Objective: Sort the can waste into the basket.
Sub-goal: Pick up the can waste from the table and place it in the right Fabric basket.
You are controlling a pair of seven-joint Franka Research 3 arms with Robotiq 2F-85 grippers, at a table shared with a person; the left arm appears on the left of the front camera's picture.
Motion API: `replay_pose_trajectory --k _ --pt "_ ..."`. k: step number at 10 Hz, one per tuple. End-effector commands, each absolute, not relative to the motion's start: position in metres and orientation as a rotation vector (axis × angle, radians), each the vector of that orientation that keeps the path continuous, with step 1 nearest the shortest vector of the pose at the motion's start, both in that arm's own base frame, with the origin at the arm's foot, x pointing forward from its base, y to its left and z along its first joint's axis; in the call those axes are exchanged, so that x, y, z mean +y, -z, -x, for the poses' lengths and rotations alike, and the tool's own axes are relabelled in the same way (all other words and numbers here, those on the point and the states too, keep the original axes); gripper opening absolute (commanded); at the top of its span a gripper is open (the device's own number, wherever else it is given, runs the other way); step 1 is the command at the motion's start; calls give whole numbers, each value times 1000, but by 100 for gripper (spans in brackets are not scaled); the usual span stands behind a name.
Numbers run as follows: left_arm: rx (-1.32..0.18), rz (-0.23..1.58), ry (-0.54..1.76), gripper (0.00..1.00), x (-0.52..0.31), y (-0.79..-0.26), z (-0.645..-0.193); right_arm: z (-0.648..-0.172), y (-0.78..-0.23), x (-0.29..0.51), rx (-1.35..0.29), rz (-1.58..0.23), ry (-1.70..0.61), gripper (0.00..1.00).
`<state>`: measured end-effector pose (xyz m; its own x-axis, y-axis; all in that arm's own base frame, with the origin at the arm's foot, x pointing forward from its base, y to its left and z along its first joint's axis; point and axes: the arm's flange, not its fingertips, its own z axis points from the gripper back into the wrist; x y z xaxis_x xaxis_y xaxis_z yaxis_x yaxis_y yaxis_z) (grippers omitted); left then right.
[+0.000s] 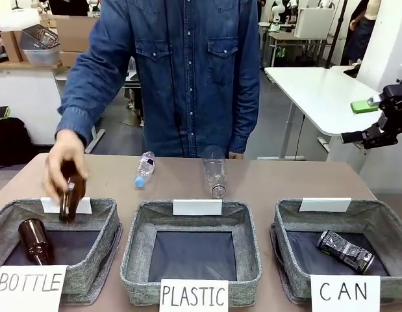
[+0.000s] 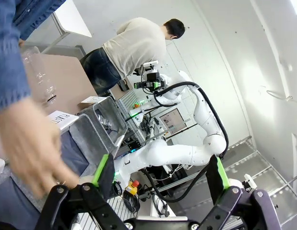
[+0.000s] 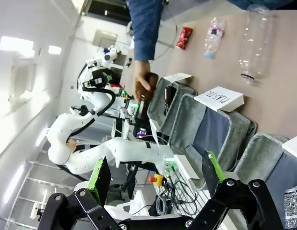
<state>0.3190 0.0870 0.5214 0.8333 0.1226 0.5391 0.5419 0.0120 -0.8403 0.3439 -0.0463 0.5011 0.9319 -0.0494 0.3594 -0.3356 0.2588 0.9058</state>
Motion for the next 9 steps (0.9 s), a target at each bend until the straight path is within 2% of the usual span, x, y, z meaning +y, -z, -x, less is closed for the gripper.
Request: replay_pose_trajectory --k 1,2,4,5,9 --pt "-547 1545 354 100 87 -521 -319 -343 -501 -47 -346 -1294 -225 100" --pt "-429 1428 360 100 118 -534 -303 -343 -501 -47 -346 -1294 -225 100" --pt "-548 1301 -17 100 202 -553 -253 -343 -501 -47 -346 -1294 -225 100" --pt "-597 1284 -104 100 217 -555 -229 -343 -501 -47 -346 -1294 -225 100" --pt "-538 1253 -147 100 219 -543 -240 -343 -501 -47 -346 -1294 -225 100"
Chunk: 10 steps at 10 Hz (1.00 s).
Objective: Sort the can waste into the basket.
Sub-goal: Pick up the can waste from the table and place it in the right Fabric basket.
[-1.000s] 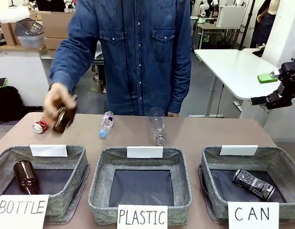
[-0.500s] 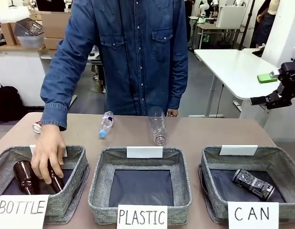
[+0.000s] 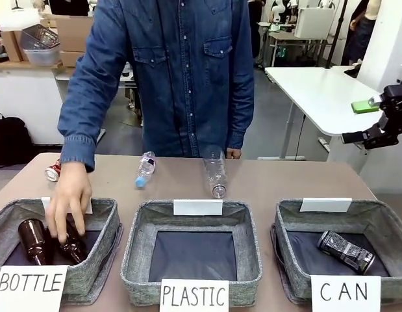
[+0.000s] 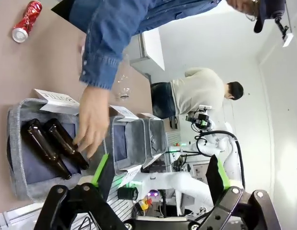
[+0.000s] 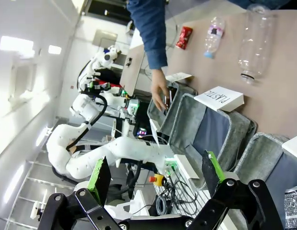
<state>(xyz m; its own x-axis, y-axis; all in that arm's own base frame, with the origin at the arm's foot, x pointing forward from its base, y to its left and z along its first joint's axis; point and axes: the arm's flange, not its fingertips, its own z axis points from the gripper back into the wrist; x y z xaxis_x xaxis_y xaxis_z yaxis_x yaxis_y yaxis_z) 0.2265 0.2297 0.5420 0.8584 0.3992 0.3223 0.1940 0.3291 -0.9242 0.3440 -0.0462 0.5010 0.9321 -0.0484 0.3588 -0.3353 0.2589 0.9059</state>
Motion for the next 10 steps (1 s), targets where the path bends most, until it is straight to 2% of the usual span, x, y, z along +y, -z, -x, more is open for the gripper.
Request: replay_pose_trajectory --k 1,2,3,5,6,8,9,10 --pt "-528 1248 -148 100 218 -542 -241 -343 -501 -47 -346 -1294 -225 100" --pt "-531 1227 -145 100 218 -542 -243 -343 -501 -47 -346 -1294 -225 100" --pt "-607 1004 -215 100 205 -543 -257 -343 -501 -47 -346 -1294 -225 100" --pt "-580 551 -52 100 157 -548 -319 -343 -501 -47 -346 -1294 -225 100" --pt "-532 312 67 100 141 -545 -355 -343 -501 -47 -346 -1294 -225 100" --pt "-286 -18 168 100 126 -523 -412 -343 -501 -47 -346 -1294 -225 100" --pt "-215 -98 183 100 123 -511 -431 -343 -501 -47 -346 -1294 -225 100" --pt "-369 -72 152 100 115 -515 -442 -343 -501 -47 -346 -1294 -225 100"
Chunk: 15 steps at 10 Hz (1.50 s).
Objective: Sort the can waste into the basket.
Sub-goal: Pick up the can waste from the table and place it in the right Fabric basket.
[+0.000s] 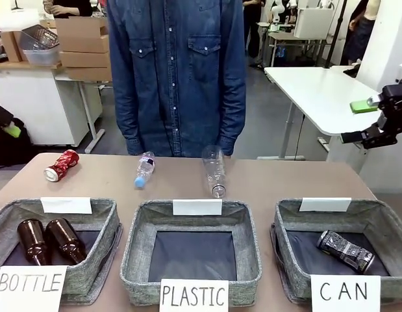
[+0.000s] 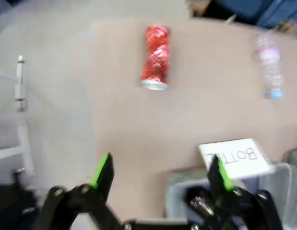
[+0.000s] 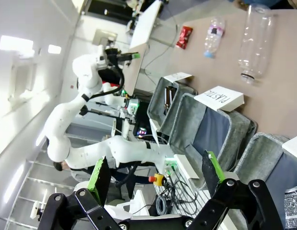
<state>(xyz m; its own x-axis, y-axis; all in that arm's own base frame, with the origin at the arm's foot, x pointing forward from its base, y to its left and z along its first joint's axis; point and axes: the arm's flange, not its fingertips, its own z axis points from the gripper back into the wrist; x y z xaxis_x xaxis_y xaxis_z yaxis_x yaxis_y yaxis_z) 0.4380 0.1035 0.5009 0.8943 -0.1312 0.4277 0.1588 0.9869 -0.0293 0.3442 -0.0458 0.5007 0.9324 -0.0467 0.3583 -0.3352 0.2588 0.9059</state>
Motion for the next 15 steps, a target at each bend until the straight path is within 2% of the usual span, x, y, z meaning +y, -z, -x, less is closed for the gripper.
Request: replay_pose_trajectory --k 1,3,4,5,6,7,9,15 --pt "-489 211 117 100 100 -518 -417 -343 -501 -47 -346 -1294 -225 100" --pt "-489 211 117 100 100 -518 -417 -343 -501 -47 -346 -1294 -225 100" --pt "-449 106 142 100 102 -503 -438 -343 -501 -47 -346 -1294 -225 100" --pt "-421 94 296 100 90 -483 -459 -343 -501 -47 -346 -1294 -225 100" --pt "-428 23 336 100 92 -470 -486 -343 -501 -47 -346 -1294 -225 100" --pt "-426 103 430 100 94 -457 -514 -343 -501 -47 -346 -1294 -225 100" --pt "-425 97 486 100 101 -420 -567 -343 -501 -47 -346 -1294 -225 100" --pt "-408 168 607 100 107 -349 -651 -343 -501 -47 -346 -1294 -225 100"
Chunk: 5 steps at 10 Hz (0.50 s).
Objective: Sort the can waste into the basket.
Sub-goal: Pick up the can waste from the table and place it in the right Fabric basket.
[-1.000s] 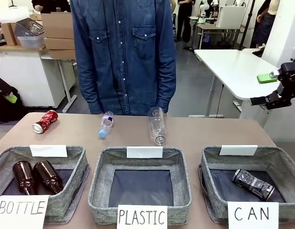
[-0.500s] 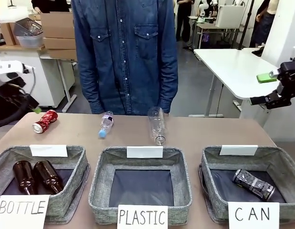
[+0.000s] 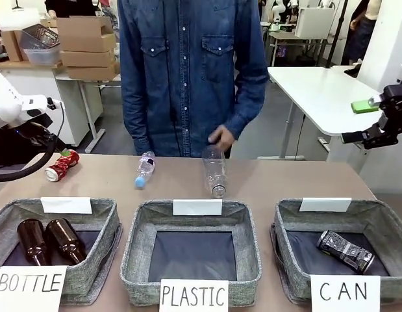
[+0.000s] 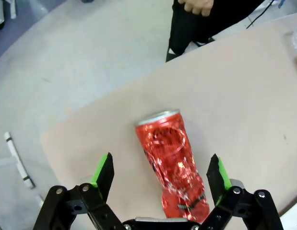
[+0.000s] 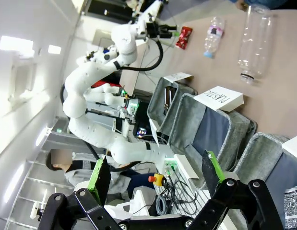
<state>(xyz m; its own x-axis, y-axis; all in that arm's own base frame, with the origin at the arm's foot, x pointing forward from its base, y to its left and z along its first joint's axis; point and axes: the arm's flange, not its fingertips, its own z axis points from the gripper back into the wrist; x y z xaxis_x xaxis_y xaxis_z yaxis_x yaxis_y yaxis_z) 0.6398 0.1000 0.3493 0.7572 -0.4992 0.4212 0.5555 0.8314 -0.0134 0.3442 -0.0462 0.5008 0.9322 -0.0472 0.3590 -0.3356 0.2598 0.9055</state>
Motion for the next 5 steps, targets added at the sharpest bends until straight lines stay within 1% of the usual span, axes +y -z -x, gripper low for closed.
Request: replay_pose_trajectory --k 1,5 --pt "-373 173 615 100 103 -343 -654 -343 -501 -47 -346 -1294 -225 100" --pt "-296 183 585 100 101 -315 -667 -343 -501 -47 -346 -1294 -225 100"
